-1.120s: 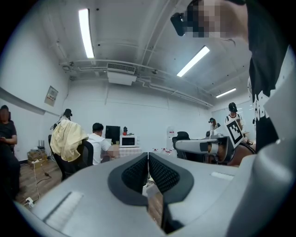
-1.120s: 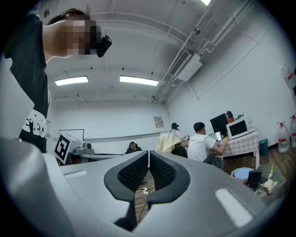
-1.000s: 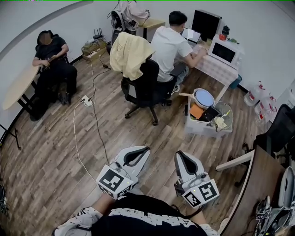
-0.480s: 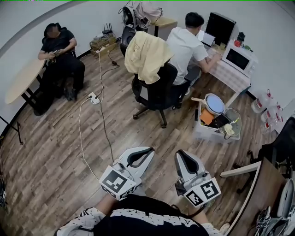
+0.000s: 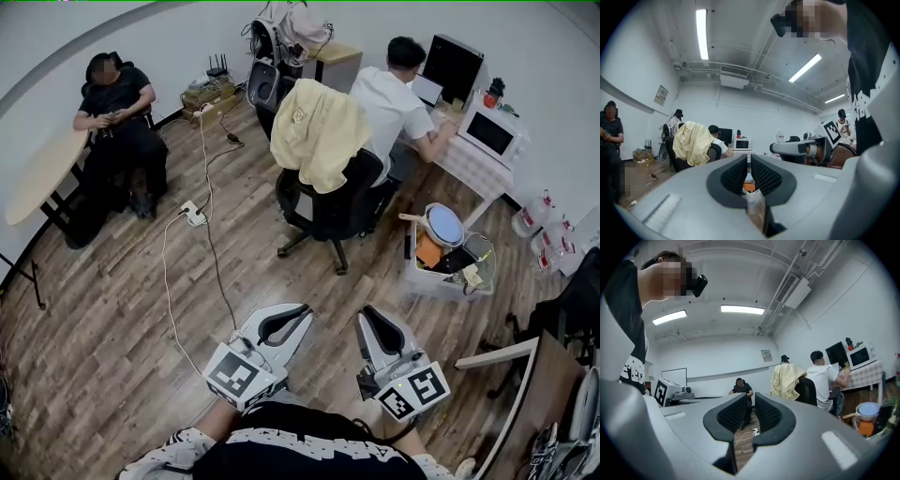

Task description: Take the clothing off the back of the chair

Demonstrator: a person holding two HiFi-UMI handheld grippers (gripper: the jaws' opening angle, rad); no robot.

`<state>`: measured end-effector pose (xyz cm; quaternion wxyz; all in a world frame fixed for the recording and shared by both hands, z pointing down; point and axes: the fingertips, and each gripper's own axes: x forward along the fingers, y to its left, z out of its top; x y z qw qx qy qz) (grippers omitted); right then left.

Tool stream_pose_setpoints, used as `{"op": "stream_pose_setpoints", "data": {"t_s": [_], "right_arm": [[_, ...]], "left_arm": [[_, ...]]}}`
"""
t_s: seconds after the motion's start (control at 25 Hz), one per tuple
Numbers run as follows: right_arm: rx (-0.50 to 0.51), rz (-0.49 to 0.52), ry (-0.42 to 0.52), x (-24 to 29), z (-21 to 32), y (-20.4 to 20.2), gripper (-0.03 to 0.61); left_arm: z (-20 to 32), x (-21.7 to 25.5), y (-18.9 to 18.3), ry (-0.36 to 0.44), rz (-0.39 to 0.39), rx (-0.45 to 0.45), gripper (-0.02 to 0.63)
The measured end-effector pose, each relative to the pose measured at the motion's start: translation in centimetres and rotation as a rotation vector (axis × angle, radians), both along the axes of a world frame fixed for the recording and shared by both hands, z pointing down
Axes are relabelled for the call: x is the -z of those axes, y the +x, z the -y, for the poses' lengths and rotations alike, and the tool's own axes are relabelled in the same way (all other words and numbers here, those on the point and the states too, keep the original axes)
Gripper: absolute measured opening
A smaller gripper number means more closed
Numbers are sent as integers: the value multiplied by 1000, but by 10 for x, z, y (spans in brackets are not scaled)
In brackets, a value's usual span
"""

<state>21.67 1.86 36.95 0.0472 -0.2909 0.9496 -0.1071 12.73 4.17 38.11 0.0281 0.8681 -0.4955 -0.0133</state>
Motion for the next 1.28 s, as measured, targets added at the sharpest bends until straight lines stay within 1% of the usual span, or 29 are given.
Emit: {"op": "stream_pose_setpoints", "data": {"t_s": [0.16, 0.4, 0.68, 0.8, 0.92, 1.16, 1.28], "right_arm": [[-13, -8, -2, -2, 7, -24, 72], [-25, -27, 10, 2, 14, -53, 80], [-13, -51, -10, 2, 19, -73, 91], [3, -59, -20, -4, 27, -79, 94], [27, -54, -21, -7, 41, -89, 101], [85, -14, -2, -3, 78, -117, 114], [101, 9, -1, 2, 94, -129, 123]], "left_arm": [[7, -3, -26, 0, -2, -5, 0], [11, -3, -56, 9, -3, -14, 1], [11, -8, -77, -10, -37, 6, 2], [11, -12, -84, -19, -51, 30, 2], [15, -16, -96, -30, -48, 65, 3], [35, -11, -128, -27, -22, 158, 5], [50, -7, -141, -36, -1, 179, 6]]}}
